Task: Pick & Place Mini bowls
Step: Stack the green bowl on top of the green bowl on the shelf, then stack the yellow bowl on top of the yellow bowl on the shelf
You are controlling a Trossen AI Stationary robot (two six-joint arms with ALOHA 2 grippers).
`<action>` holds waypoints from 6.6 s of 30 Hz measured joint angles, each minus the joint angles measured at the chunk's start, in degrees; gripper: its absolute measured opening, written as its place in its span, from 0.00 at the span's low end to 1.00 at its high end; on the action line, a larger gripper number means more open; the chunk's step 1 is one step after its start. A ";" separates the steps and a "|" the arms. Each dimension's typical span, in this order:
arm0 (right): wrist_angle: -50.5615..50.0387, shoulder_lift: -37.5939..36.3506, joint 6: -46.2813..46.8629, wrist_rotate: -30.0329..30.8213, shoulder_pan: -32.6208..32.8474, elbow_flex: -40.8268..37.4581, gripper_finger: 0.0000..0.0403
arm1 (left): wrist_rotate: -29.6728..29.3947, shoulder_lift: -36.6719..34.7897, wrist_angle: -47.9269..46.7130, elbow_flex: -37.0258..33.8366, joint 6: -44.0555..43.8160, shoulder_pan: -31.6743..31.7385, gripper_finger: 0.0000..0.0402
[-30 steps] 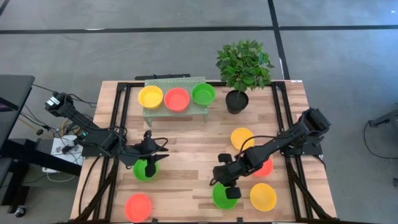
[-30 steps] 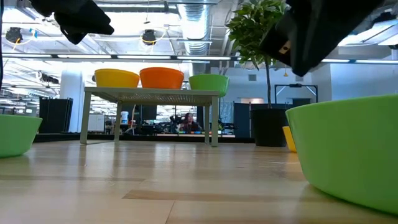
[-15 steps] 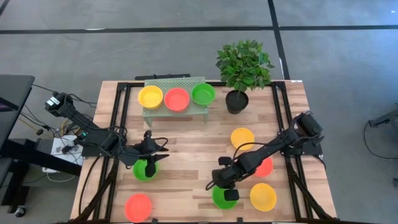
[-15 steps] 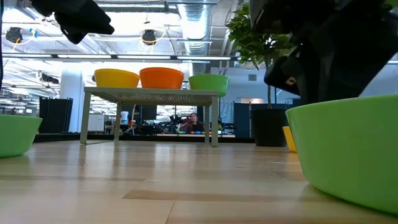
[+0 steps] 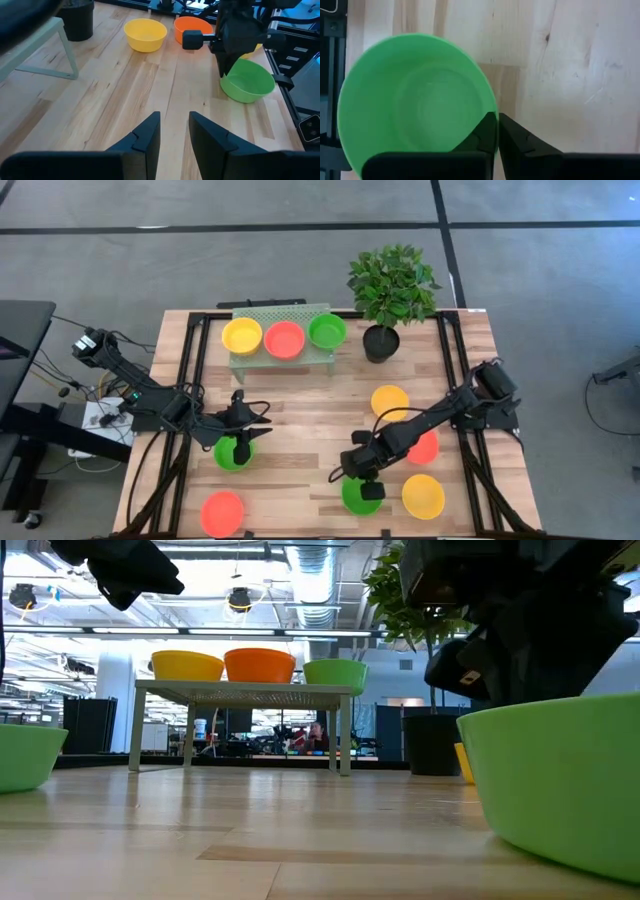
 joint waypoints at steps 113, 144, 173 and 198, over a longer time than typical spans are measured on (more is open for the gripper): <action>-30.30 4.68 -25.53 3.31 -51.18 45.70 0.04 | 0.00 -0.02 1.03 0.00 0.22 0.02 0.26; -35.87 -3.17 -25.65 1.02 -37.77 43.05 0.18 | 0.01 0.00 1.70 0.02 1.49 -0.08 0.26; -7.32 -24.93 15.74 8.49 -15.17 -21.12 0.18 | -1.31 0.00 5.28 0.02 2.44 -1.21 0.26; -6.77 -23.82 18.86 15.69 -14.66 -21.02 0.18 | -1.46 0.00 5.83 0.02 3.23 0.39 0.26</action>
